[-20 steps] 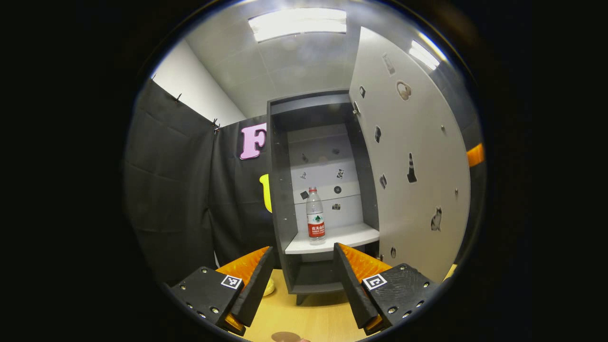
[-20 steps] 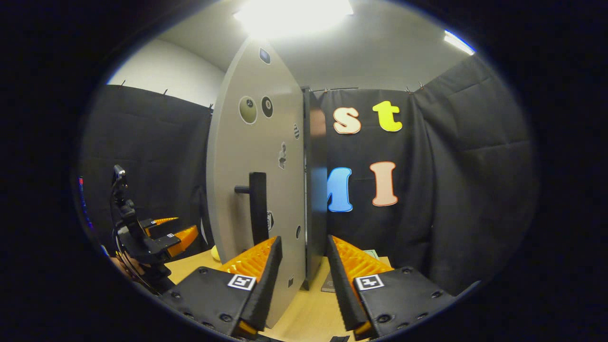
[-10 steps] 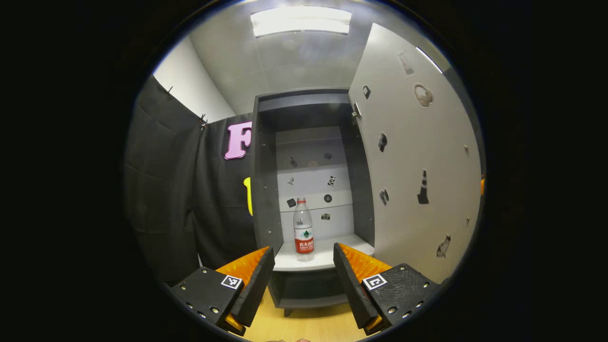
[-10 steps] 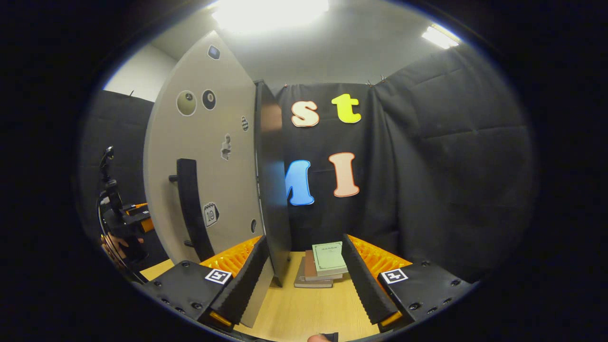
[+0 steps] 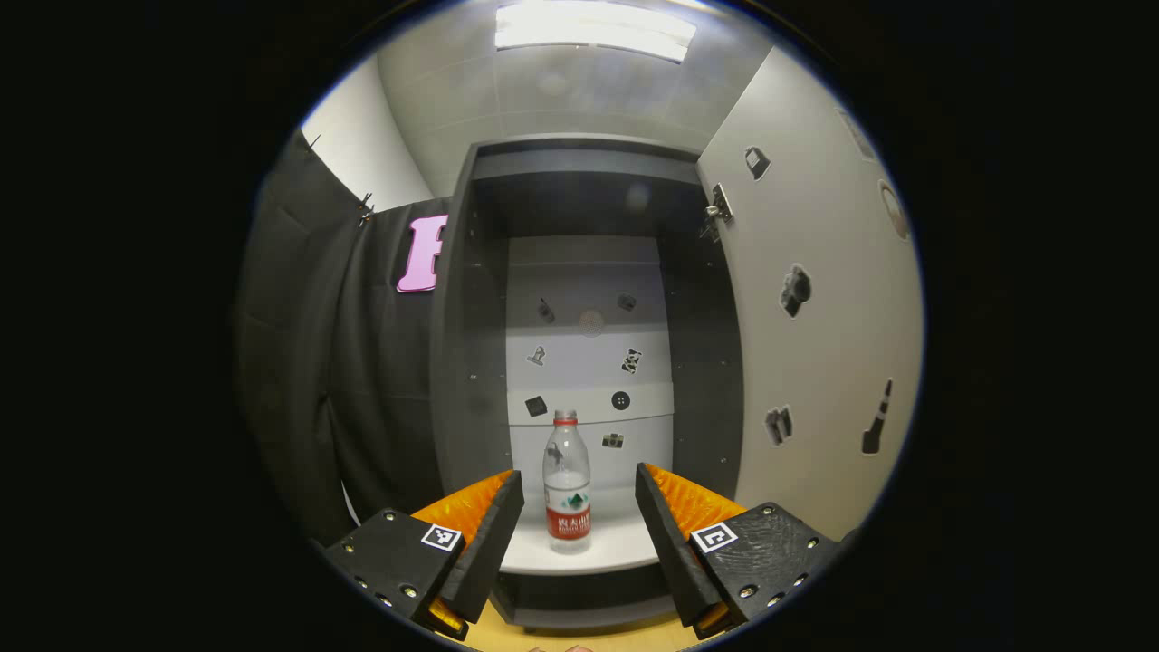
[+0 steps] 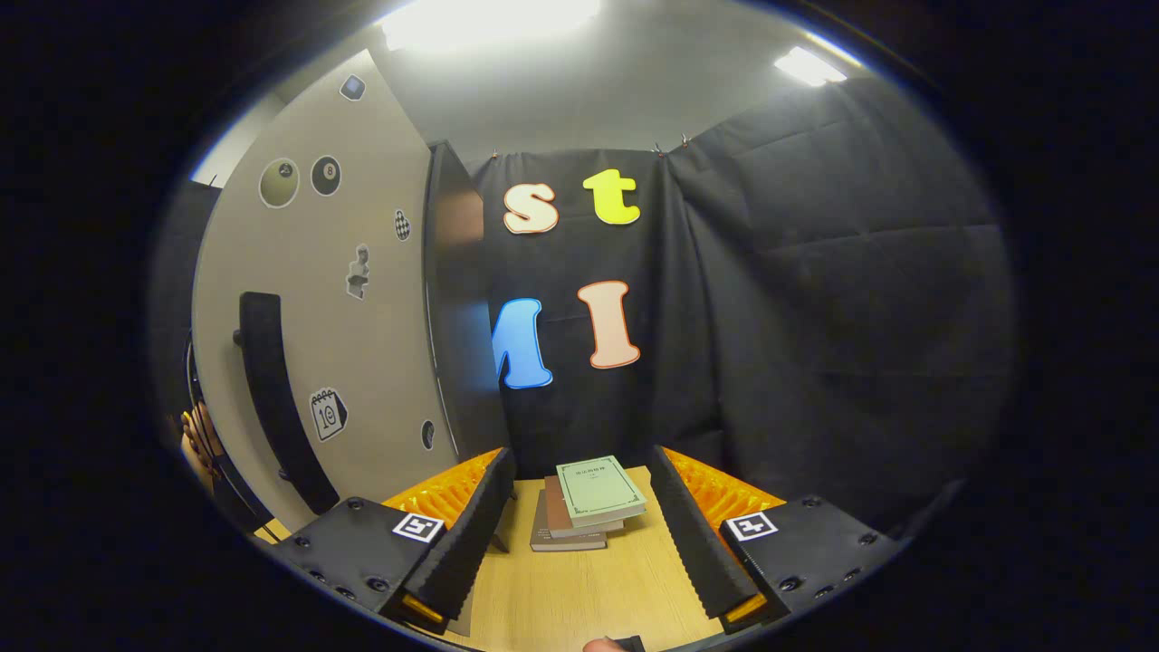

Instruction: Open the cabinet door with the right hand, grasp the bottle in the cabinet with the left hand and place it on the coaster, then close the cabinet door with the right hand.

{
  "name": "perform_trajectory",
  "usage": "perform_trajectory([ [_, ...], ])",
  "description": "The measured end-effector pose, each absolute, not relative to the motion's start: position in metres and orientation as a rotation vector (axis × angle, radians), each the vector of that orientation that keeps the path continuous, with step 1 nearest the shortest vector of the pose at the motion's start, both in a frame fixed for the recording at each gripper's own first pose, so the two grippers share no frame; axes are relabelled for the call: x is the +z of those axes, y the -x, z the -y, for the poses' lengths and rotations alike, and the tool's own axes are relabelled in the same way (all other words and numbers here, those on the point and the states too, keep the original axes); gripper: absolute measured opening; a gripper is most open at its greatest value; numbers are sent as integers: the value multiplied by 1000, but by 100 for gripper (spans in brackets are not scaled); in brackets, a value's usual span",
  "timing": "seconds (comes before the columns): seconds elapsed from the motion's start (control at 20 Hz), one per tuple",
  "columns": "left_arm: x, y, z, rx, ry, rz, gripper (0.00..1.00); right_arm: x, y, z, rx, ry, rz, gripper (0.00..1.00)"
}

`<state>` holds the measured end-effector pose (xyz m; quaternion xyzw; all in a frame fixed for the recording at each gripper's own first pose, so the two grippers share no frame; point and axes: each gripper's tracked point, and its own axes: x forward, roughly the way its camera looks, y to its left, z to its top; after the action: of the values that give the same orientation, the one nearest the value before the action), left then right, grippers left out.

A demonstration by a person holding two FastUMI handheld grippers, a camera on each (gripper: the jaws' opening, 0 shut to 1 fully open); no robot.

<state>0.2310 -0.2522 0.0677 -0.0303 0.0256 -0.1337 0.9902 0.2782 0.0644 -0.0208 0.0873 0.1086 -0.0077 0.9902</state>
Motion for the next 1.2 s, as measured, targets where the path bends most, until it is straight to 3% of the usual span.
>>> perform_trajectory([
  [0.05, 68, -242, 255, -275, 52, -51, 74, -24, -281, -64, -29, -175, -225, 97],
  [0.25, 55, -277, 270, -320, 57, -74, 73, -31, -286, -62, -80, -175, -243, 97],
  [0.3, 52, -286, 271, -323, 54, -76, 73, -31, -287, -61, -91, -174, -245, 93],
  [0.35, 52, -293, 273, -326, 50, -74, 73, -33, -287, -61, -101, -172, -247, 97],
  [0.6, 48, -327, 273, -335, 45, -54, 73, -41, -292, -61, -148, -164, -266, 97],
  [0.65, 46, -334, 272, -336, 51, -56, 73, -43, -293, -61, -155, -163, -271, 93],
  [0.7, 43, -340, 271, -335, 58, -59, 73, -45, -294, -62, -161, -161, -276, 97],
  [0.75, 39, -346, 271, -336, 61, -65, 73, -47, -294, -62, -169, -159, -280, 93],
  [0.8, 33, -352, 271, -336, 60, -70, 75, -49, -295, -63, -176, -156, -283, 97],
  [1.0, 20, -370, 273, -348, 52, -84, 75, -58, -302, -70, -201, -157, -298, 97],
  [1.05, 16, -376, 273, -349, 48, -87, 75, -60, -303, -73, -205, -157, -301, 93],
  [1.2, 1, -387, 276, -353, 33, -114, 73, -67, -306, -77, -221, -150, -311, 97],
])
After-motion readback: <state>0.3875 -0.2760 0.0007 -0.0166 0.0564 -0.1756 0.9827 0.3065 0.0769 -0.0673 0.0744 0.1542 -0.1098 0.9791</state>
